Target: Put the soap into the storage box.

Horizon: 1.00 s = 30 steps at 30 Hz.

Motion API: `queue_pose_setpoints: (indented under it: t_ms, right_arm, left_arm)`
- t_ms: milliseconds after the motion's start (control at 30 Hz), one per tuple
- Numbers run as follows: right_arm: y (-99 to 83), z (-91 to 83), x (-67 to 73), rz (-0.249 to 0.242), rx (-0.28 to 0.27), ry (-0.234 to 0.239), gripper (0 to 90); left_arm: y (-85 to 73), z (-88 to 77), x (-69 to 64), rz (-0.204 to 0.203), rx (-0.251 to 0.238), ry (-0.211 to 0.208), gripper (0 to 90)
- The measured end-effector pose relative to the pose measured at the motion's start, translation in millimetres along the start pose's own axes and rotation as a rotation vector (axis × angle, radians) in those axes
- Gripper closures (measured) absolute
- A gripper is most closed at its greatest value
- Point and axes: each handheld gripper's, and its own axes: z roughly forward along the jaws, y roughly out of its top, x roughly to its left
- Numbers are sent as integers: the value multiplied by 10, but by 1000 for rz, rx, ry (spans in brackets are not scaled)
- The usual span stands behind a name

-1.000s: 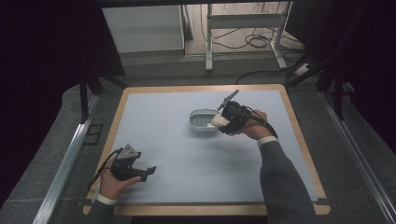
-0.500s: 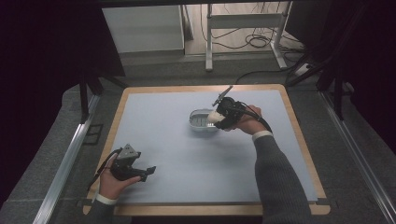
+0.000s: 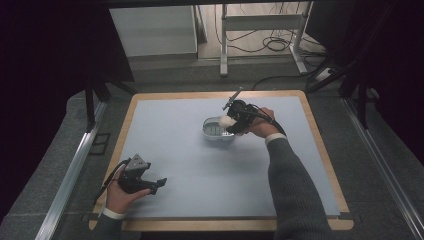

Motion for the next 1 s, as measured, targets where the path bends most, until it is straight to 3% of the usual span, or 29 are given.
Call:
queue_pose_setpoints:
  t_ms: [533, 1000]
  right_arm:
    - [232, 220, -33, -57, 8, 28, 493]
    - [286, 452, 1, -115, 37, 22, 492]
  left_arm:
    - [0, 13, -6, 1, -1, -7, 122]
    - [2, 23, -14, -1, -1, -13, 122]
